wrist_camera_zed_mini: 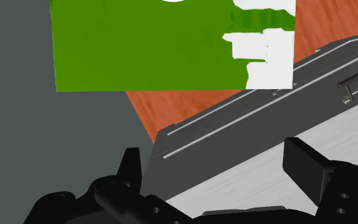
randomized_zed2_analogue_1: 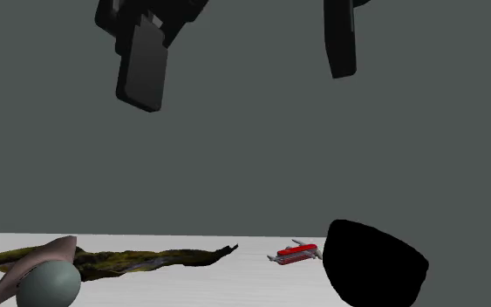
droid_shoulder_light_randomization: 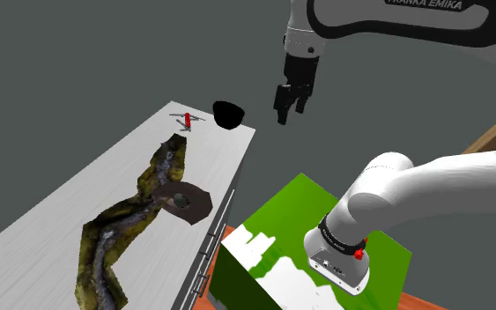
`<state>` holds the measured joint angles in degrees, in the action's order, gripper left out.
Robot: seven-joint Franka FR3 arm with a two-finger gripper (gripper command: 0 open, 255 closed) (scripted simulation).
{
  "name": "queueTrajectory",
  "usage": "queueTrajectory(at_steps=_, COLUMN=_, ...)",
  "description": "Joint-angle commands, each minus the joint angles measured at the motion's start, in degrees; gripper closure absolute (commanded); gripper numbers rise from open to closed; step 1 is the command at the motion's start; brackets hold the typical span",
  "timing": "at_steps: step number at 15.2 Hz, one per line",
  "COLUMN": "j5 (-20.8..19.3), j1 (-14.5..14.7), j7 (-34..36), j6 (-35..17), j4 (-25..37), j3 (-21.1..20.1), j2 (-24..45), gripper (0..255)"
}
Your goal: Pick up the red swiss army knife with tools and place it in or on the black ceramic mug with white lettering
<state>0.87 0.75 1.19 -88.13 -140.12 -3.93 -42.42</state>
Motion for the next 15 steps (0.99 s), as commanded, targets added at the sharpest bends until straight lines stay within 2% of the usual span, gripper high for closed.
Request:
queueTrajectory(at_steps=1, j5=0.0, j1=0.0, j7=0.0, j6=0.0, j4=0.0, j3=0.0, j2=0.0, gripper=0)
queueTrajectory(at_steps=8, j5=3.19, j1=-0.8, j7=7.13, j6=-9.95, j4=5.29, j3=-2.88, j2=15.09, gripper=0)
queueTrajectory(at_steps=15, j5=4.52, j1=-1.53, j7=13.71, j6=-17.14, j4=14.17, j3=-4.74, j2=30.78, gripper=0)
